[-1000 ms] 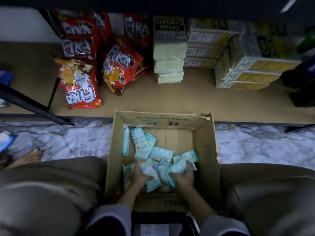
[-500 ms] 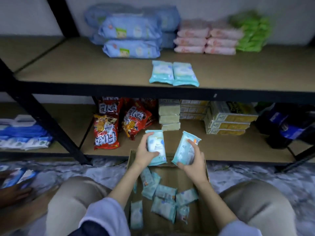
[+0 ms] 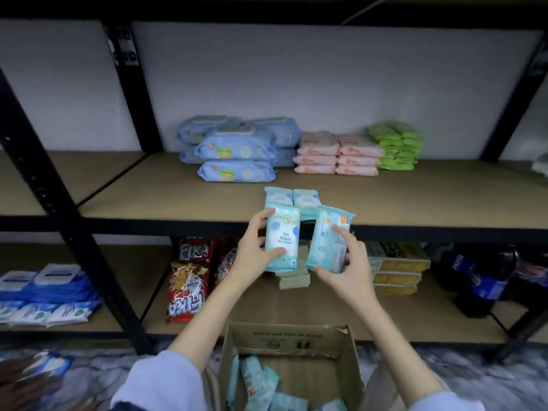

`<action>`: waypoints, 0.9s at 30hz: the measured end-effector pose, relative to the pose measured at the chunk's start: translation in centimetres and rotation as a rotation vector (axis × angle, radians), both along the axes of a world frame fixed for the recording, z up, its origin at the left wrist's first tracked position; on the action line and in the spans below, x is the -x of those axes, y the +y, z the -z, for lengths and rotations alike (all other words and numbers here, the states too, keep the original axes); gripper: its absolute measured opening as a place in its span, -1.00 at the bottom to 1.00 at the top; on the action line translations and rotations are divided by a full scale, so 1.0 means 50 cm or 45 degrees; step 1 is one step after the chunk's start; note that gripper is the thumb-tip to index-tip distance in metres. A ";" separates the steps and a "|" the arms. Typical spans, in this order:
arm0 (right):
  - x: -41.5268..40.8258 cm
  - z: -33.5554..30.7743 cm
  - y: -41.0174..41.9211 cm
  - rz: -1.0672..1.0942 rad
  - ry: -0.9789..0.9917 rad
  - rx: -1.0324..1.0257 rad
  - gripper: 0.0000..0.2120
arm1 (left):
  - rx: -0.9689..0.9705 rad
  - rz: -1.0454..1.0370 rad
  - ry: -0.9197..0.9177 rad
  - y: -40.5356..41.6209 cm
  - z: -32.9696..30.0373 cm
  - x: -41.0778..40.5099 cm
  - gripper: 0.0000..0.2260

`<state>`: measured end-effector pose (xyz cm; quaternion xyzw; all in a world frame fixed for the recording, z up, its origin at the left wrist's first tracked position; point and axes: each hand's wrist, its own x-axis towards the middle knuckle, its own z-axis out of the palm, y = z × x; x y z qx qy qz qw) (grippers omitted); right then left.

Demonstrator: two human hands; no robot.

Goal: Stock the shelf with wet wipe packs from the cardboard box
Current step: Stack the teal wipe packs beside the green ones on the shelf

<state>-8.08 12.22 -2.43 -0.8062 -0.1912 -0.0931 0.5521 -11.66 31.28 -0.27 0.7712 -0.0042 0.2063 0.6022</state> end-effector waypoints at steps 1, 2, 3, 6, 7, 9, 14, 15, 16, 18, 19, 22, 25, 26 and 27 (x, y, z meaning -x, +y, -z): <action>-0.010 -0.021 0.004 0.004 -0.029 0.001 -0.30 | -0.033 -0.024 -0.034 0.007 -0.019 -0.011 -0.41; -0.019 -0.043 0.009 0.011 -0.046 0.006 -0.30 | -0.062 -0.039 -0.067 0.014 -0.038 -0.023 -0.41; -0.030 -0.064 0.014 0.022 -0.051 0.015 -0.31 | -0.082 -0.050 -0.093 0.023 -0.056 -0.036 -0.43; -0.064 -0.120 0.032 0.037 -0.045 0.046 -0.33 | -0.111 -0.073 -0.125 0.045 -0.095 -0.077 -0.48; -0.075 -0.136 0.038 0.028 -0.034 0.058 -0.33 | -0.122 -0.084 -0.125 0.052 -0.104 -0.091 -0.50; -0.100 -0.159 0.051 0.005 0.008 0.100 -0.33 | -0.157 -0.128 -0.096 0.066 -0.116 -0.122 -0.55; -0.151 -0.189 0.083 -0.045 0.071 0.313 -0.36 | -0.145 -0.180 0.023 0.089 -0.115 -0.177 -0.57; -0.159 -0.188 0.088 -0.047 0.088 0.347 -0.37 | -0.126 -0.182 0.050 0.091 -0.111 -0.182 -0.57; -0.166 -0.187 0.092 -0.048 0.111 0.378 -0.38 | -0.099 -0.181 0.077 0.091 -0.107 -0.185 -0.57; -0.176 -0.182 0.095 -0.043 0.146 0.425 -0.43 | -0.037 -0.178 0.123 0.091 -0.097 -0.188 -0.59; -0.181 -0.179 0.096 -0.035 0.155 0.436 -0.45 | -0.012 -0.168 0.147 0.091 -0.091 -0.190 -0.60; -0.189 -0.173 0.095 -0.033 0.172 0.464 -0.50 | 0.054 -0.104 0.198 0.094 -0.073 -0.194 -0.59; -0.191 -0.163 0.092 0.011 0.171 0.527 -0.51 | 0.027 -0.065 0.263 0.095 -0.066 -0.199 -0.50; -0.192 -0.160 0.092 0.076 0.121 0.588 -0.49 | -0.018 -0.073 0.277 0.094 -0.065 -0.199 -0.49; -0.193 -0.158 0.094 0.151 0.062 0.652 -0.46 | -0.051 -0.086 0.280 0.093 -0.063 -0.199 -0.50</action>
